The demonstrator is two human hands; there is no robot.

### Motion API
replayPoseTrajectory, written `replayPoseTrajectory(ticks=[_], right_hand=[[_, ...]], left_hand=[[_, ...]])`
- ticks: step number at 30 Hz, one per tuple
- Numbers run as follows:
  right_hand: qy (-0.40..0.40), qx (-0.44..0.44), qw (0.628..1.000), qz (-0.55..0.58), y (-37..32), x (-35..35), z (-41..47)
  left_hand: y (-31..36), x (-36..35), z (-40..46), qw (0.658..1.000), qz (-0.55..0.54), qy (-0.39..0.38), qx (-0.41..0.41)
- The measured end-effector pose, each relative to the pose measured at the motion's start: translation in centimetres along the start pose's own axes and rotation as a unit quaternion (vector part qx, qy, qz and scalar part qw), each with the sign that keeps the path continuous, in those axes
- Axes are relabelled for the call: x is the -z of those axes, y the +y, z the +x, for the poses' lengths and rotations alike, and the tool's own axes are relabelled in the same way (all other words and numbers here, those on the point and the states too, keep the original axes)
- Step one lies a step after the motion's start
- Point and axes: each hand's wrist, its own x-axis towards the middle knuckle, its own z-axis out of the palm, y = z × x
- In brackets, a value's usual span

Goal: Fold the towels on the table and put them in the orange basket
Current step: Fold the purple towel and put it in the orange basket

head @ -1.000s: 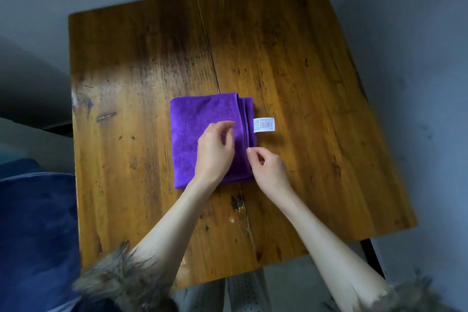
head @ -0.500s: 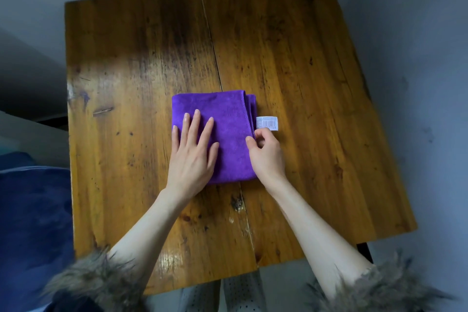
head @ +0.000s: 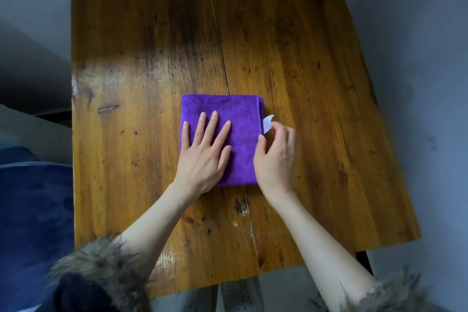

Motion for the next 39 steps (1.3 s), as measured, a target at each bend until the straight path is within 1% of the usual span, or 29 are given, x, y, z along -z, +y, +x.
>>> replayPoseTrajectory(ticks=[1, 2, 5, 7, 9, 10, 12, 15, 17, 20, 23, 26, 30, 32, 36, 37, 39], right_hand=[[0.029, 0.069, 0.997, -0.023, -0.4, -0.4, -0.2], [0.053, 0.119, 0.991, -0.041, -0.7, -0.9, -0.2], [0.090, 0.192, 0.975, -0.062, -2.1, -2.3, 0.5], [0.079, 0.243, 0.964, -0.074, -2.6, -3.2, 1.2], [0.031, 0.277, 0.955, -0.099, -2.1, -4.2, 2.1], [0.001, 0.276, 0.953, -0.123, -1.5, -4.6, 2.6], [-0.052, 0.245, 0.951, -0.182, -0.2, -5.3, 3.3], [-0.092, 0.208, 0.949, -0.218, 1.4, -5.8, 3.8], [-0.100, 0.204, 0.947, -0.225, 2.0, -5.8, 3.9], [-0.090, 0.211, 0.947, -0.224, 2.3, -6.1, 4.0], [-0.096, 0.211, 0.946, -0.226, 2.1, -6.3, 4.1], [-0.094, 0.221, 0.943, -0.229, 1.8, -5.6, 3.5], [-0.083, 0.249, 0.940, -0.216, 1.7, -4.4, 1.4], [-0.101, 0.249, 0.935, -0.230, 2.5, -4.4, 0.4], [-0.131, 0.232, 0.929, -0.258, 3.2, -4.5, 0.2], [-0.131, 0.233, 0.929, -0.257, 3.0, -4.4, 0.3], [-0.122, 0.233, 0.934, -0.241, 2.5, -3.9, 0.2]], left_hand=[[-0.2, 0.3, 0.2, 1.000, -0.011, 0.009, -0.006], [-0.5, 0.6, 0.5, 1.000, -0.018, 0.021, -0.010], [-1.6, 1.4, 2.0, 0.998, -0.018, 0.049, -0.020], [-2.2, 1.6, 3.0, 0.998, -0.018, 0.054, -0.032], [-2.7, 1.6, 3.7, 0.997, -0.029, 0.051, -0.043], [-3.0, 1.4, 3.9, 0.997, -0.036, 0.046, -0.043], [-3.4, 0.8, 3.9, 0.998, -0.047, 0.038, -0.032], [-3.7, -0.1, 3.8, 0.998, -0.045, 0.038, -0.023], [-3.5, -0.3, 3.8, 0.998, -0.043, 0.045, -0.019], [-3.4, -0.6, 3.9, 0.998, -0.040, 0.052, -0.014], [-3.6, -0.5, 4.0, 0.998, -0.032, 0.044, -0.015], [-3.4, -0.1, 3.3, 0.998, -0.045, 0.053, -0.012], [-2.5, 0.1, 0.6, 0.992, -0.093, 0.074, 0.048], [-2.2, -0.5, -0.9, 0.992, -0.097, 0.056, 0.059], [-2.3, -1.3, -1.5, 0.995, -0.076, 0.018, 0.057], [-2.3, -1.1, -1.3, 0.994, -0.086, 0.014, 0.059], [-2.2, -0.6, -1.2, 0.987, -0.142, 0.017, 0.068]])
